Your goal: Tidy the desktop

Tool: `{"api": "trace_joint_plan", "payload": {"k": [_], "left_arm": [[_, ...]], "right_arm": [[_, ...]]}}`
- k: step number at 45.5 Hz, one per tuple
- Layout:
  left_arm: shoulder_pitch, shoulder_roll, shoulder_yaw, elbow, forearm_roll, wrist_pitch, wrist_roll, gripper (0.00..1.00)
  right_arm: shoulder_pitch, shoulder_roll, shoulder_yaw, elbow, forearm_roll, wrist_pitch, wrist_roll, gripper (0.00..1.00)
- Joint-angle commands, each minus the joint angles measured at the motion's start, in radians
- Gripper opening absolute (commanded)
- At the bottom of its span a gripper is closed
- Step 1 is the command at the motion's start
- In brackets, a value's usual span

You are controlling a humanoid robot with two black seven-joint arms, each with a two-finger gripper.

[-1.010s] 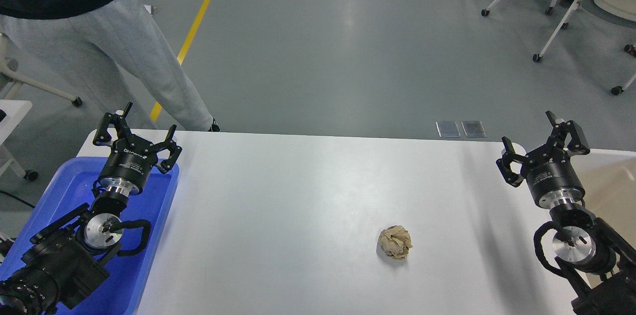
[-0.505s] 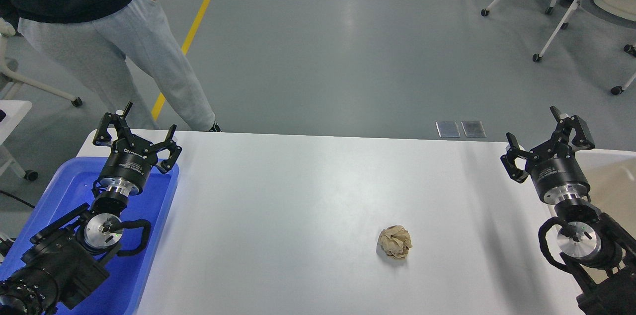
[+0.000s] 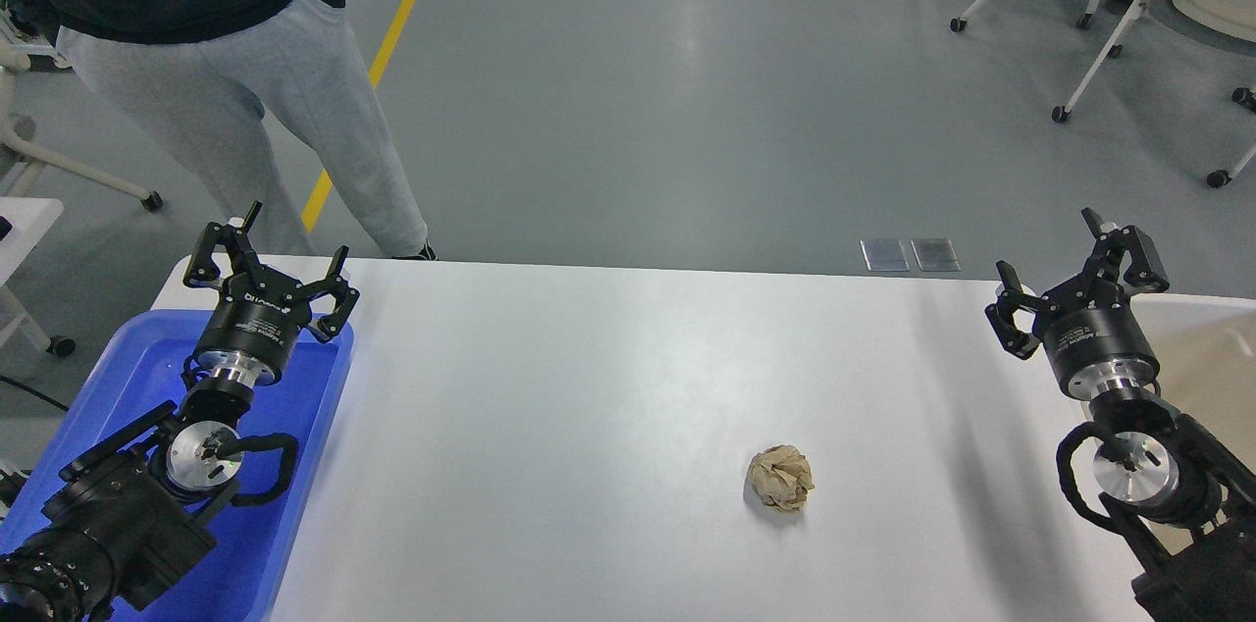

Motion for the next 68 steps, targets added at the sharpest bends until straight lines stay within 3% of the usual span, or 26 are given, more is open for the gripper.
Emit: {"api": "trace_joint_plan", "payload": {"k": [1, 5, 13, 18, 25, 38, 52, 61, 68], "left_arm": [[-0.002, 0.000, 0.000, 0.000, 0.000, 0.000, 0.001, 1.00], [-0.002, 0.000, 0.000, 0.000, 0.000, 0.000, 0.001, 1.00], [-0.002, 0.000, 0.000, 0.000, 0.000, -0.002, 0.001, 1.00], [-0.002, 0.000, 0.000, -0.001, 0.000, -0.002, 0.001, 1.00], [-0.002, 0.000, 0.000, -0.001, 0.000, -0.002, 0.001, 1.00], [-0.003, 0.000, 0.000, -0.001, 0.000, -0.002, 0.001, 1.00], [-0.002, 0.000, 0.000, 0.000, 0.000, -0.002, 0.001, 1.00], [-0.003, 0.000, 0.000, -0.001, 0.000, -0.002, 0.001, 1.00], [-0.003, 0.000, 0.000, -0.001, 0.002, -0.002, 0.001, 1.00]], "right_arm": [[0.001, -0.033, -0.004, 0.016, 0.000, -0.013, -0.046, 0.99], [0.008, -0.088, -0.049, 0.045, -0.014, -0.013, -0.076, 0.99], [0.063, -0.238, -0.208, 0.177, -0.113, -0.013, -0.078, 0.99], [0.109, -0.255, -0.279, 0.202, -0.213, -0.013, -0.095, 0.99], [0.182, -0.275, -0.392, 0.237, -0.379, -0.012, -0.167, 0.99], [0.227, -0.410, -0.587, 0.522, -0.906, -0.003, -0.282, 0.99], [0.564, -0.397, -1.104, 0.535, -1.117, -0.001, -0.270, 0.99], [0.713, -0.222, -1.368, 0.406, -1.244, -0.013, -0.264, 0.99], [0.722, -0.116, -1.460, 0.305, -1.393, -0.076, -0.219, 0.99]]}}
